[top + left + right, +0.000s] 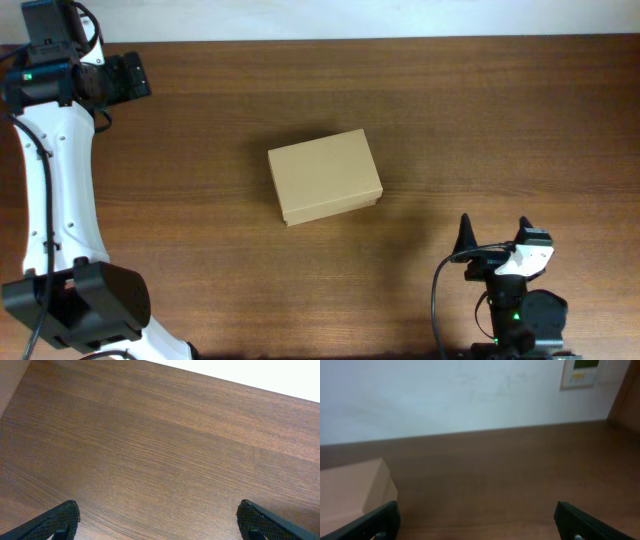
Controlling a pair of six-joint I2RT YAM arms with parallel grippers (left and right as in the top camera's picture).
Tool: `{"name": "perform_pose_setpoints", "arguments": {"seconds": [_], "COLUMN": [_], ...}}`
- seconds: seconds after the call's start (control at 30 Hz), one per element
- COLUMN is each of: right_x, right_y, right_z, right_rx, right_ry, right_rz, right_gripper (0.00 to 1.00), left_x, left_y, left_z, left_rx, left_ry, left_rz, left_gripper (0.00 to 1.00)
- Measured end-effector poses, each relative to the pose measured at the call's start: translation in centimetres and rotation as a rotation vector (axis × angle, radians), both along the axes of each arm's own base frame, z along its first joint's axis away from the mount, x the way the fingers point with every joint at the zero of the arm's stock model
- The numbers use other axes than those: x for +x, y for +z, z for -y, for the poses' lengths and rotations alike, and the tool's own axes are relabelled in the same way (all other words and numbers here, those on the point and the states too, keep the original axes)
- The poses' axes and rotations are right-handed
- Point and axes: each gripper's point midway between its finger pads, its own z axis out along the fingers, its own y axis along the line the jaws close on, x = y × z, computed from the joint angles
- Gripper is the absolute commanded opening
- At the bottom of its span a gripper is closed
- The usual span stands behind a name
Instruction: Pack container
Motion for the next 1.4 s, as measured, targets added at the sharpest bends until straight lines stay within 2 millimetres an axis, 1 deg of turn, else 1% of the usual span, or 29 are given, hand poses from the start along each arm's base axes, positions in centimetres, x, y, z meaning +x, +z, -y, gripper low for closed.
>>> {"name": "perform_pose_setpoints", "arguments": {"seconds": [0.07,0.13,0.87,0.93,0.97,1.0,1.03,1.07,1.1,1.13,1.17,1.2,1.23,1.27,1.3,1.33,1.4], "right_x": [0.2,0.3,0.3,0.3,0.3,0.3,0.3,0.3,0.3,0.3,0.3,0.3,0.3,0.3,0.3,0.3,0.3], "right_y": [-2.0,-2.7,-2.6,-2.6,-2.6,-2.6,-2.6,-2.6,-2.6,-2.5,-2.5,-2.5,-2.5,-2.5,-2.5,-2.5,-2.5], "right_z": [0.1,0.3,0.5,0.5,0.5,0.5,0.5,0.5,0.5,0.5,0.5,0.5,0.5,0.5,0.5,0.5,0.5], "right_rx": [0.000,-0.001,-0.002,-0.002,-0.002,-0.003,-0.002,-0.002,-0.002,-0.002,-0.002,-0.002,-0.003,-0.003,-0.002,-0.003,-0.002], "right_ry": [-0.007,-0.016,-0.026,-0.026,-0.026,-0.026,-0.026,-0.026,-0.026,-0.026,-0.026,-0.026,-0.026,-0.026,-0.026,-0.026,-0.026], "right_rz": [-0.040,-0.054,-0.049,-0.049,-0.049,-0.049,-0.048,-0.047,-0.047,-0.045,-0.044,-0.043,-0.043,-0.044,-0.043,-0.043,-0.044], "right_gripper": [0.99,0.99,0.99,0.99,1.00,0.99,0.99,0.99,0.99,0.99,0.99,0.99,0.99,0.99,0.99,0.99,0.99], "left_x": [0.0,0.0,0.0,0.3,0.9,1.0,0.7,0.0,-1.1,-3.3,-5.6,-8.5,-10.5,-12.2,-13.7,-14.5,-15.1], "left_y": [0.0,0.0,0.0,0.6,1.9,3.8,6.4,9.3,12.2,15.4,17.9,19.8,19.8,19.5,17.9,15.5,11.2], "left_z": [0.0,0.0,0.0,0.0,0.0,0.3,1.0,2.0,3.0,4.4,5.5,6.4,7.0,7.5,7.9,8.3,8.8], "left_rx": [0.000,0.000,0.001,0.012,0.030,0.052,0.074,0.097,0.117,0.136,0.150,0.161,0.164,0.165,0.161,0.151,0.136], "left_ry": [0.000,0.000,0.000,-0.001,-0.004,-0.009,-0.022,-0.038,-0.055,-0.076,-0.092,-0.104,-0.113,-0.120,-0.129,-0.139,-0.155], "left_rz": [0.000,0.000,0.005,0.052,0.137,0.239,0.352,0.494,0.625,0.787,0.923,1.048,1.103,1.147,1.161,1.143,1.083], "left_gripper": [1.00,1.00,1.00,1.00,1.00,1.00,1.00,1.00,1.00,1.00,1.00,1.00,0.99,1.00,1.00,1.00,1.00]}}
